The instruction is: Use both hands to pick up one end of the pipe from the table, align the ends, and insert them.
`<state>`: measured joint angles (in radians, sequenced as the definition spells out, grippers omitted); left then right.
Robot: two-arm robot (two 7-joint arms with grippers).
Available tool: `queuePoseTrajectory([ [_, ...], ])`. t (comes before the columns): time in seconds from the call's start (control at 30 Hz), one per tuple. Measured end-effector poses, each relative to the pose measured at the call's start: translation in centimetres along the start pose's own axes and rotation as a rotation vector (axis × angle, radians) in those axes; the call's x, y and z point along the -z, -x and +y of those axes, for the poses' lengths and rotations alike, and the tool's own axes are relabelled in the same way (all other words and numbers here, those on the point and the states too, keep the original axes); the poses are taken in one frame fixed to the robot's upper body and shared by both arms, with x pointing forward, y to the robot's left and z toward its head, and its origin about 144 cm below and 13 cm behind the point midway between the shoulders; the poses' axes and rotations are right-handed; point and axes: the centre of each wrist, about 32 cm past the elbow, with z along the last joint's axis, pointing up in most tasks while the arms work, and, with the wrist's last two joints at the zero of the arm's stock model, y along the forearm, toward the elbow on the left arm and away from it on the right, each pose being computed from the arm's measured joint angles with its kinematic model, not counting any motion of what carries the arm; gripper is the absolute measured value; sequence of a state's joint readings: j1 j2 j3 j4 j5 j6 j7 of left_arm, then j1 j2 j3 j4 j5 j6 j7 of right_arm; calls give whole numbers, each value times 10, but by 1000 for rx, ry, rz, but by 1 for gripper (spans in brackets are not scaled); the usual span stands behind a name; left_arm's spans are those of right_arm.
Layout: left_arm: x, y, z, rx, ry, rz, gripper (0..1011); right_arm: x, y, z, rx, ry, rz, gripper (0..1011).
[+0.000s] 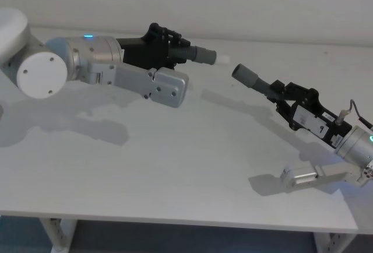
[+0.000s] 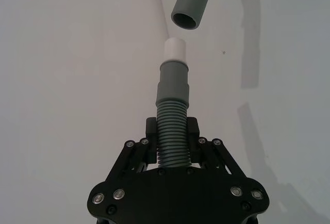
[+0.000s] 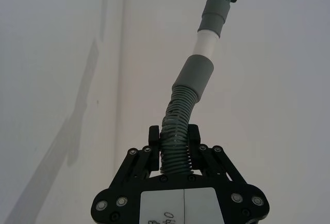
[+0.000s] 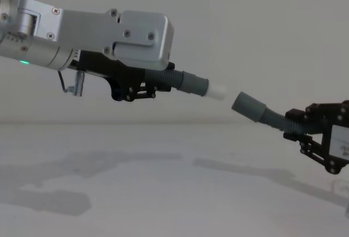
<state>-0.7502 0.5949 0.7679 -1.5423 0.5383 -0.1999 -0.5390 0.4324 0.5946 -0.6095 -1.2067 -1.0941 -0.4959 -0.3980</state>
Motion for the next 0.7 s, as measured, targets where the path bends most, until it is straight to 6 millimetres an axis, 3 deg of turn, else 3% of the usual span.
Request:
queuePoseTrajectory([
  [0.7,0,0,0,0,0,0,327,0,-5,7,-7,9,-3,315],
])
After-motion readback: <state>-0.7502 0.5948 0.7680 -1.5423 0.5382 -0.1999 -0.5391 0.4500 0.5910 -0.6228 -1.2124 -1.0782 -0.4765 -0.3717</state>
